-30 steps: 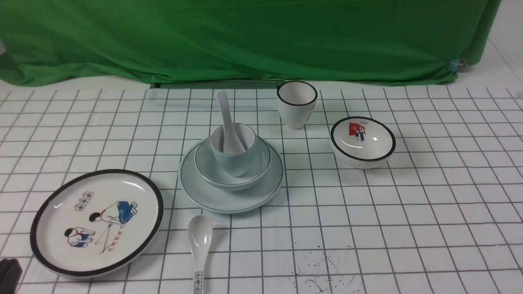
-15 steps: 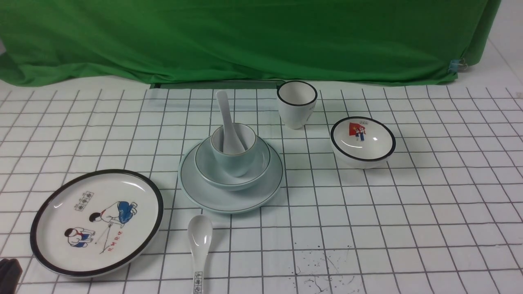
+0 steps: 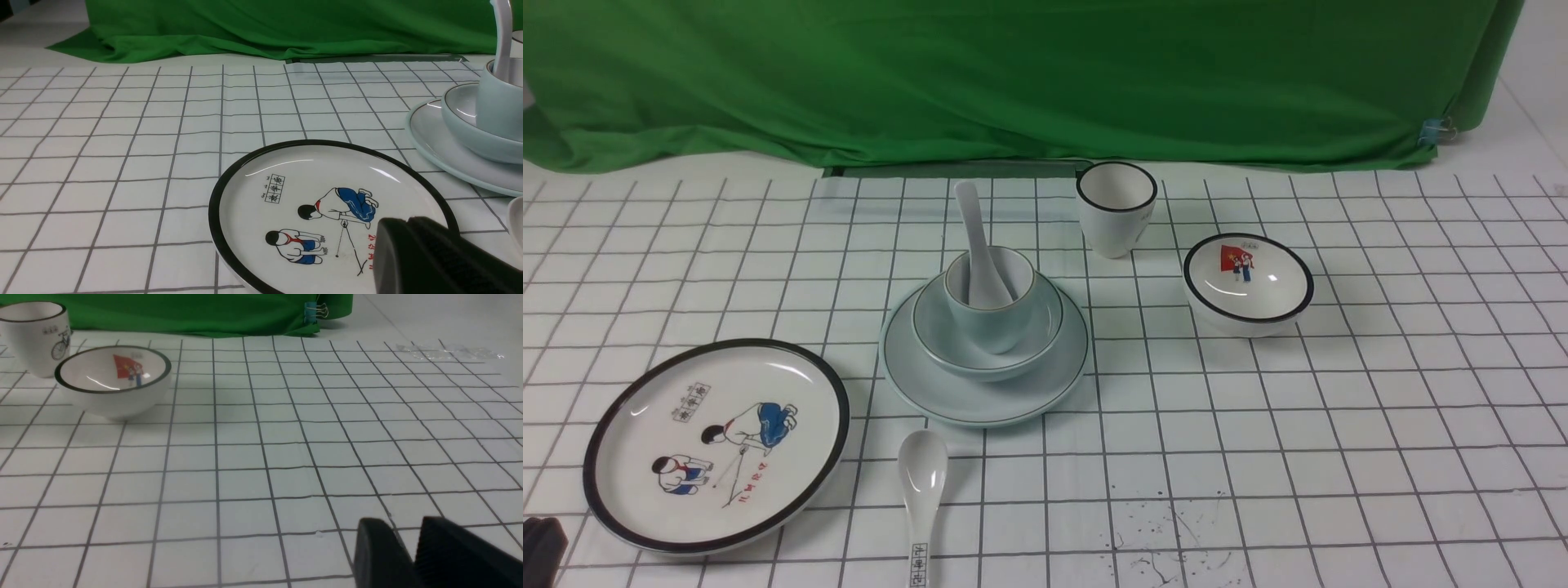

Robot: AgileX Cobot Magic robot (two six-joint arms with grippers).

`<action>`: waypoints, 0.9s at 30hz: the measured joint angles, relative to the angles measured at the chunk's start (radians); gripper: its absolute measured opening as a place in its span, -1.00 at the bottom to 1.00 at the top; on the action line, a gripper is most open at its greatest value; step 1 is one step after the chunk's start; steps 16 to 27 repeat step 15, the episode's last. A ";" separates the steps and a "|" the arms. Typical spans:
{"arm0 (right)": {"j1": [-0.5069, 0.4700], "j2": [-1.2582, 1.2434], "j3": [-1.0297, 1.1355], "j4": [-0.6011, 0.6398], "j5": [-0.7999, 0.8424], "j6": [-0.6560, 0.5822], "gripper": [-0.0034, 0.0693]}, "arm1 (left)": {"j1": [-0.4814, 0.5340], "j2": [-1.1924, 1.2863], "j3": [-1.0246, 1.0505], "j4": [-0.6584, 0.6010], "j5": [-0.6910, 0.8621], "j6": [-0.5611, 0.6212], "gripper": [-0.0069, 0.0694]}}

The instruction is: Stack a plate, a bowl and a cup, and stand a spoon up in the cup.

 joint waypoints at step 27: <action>0.000 0.000 0.000 0.000 -0.001 0.000 -0.25 | 0.000 0.000 0.000 0.000 0.000 0.000 -0.89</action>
